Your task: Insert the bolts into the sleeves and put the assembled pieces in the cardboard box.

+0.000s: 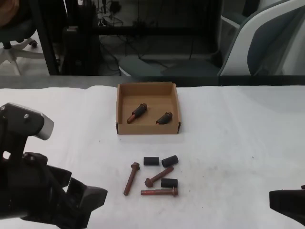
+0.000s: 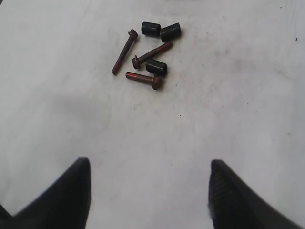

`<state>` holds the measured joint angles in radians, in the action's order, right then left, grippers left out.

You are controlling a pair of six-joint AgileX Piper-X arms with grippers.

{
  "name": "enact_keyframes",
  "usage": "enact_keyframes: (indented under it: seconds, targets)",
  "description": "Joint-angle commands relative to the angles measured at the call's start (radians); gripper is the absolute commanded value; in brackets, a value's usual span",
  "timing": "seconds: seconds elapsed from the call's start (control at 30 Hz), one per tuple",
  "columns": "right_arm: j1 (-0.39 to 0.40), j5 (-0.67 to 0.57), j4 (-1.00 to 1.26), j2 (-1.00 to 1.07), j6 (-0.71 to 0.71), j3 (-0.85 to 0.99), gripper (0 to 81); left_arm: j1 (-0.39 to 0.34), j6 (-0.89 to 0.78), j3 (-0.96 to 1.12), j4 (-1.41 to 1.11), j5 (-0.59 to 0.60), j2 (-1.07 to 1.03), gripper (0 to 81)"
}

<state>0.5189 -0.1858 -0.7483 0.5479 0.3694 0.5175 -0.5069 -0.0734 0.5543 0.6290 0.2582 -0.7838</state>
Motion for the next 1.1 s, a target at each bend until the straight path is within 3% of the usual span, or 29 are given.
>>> enact_keyframes:
  seconds: [0.0, 0.37, 0.57, 0.67, 0.8, 1.07]
  targets:
    - [0.009, -0.015, 0.013, 0.014, 0.055, 0.017, 70.0, -0.005, -0.002, 0.002, -0.006, -0.011, 0.010, 68.3]
    - [0.102, 0.023, 0.097, 0.152, 0.158, 0.089, 70.0, -0.003, 0.163, 0.002, -0.006, -0.011, 0.010, 68.3]
    - [0.150, 0.023, 0.211, 0.249, 0.391, 0.090, 70.0, -0.003, 0.167, 0.002, -0.006, -0.003, 0.010, 68.3]
    - [0.185, 0.023, 0.255, 0.310, 0.425, 0.090, 70.0, -0.003, 0.172, 0.002, -0.006, -0.003, 0.010, 68.3]
    - [0.206, -0.039, 0.266, 0.416, 0.286, 0.104, 70.0, -0.003, 0.172, 0.002, -0.006, -0.003, 0.010, 68.3]
    - [0.204, -0.088, 0.266, 0.644, -0.334, 0.249, 70.0, -0.003, 0.172, 0.002, -0.006, -0.003, 0.010, 68.3]
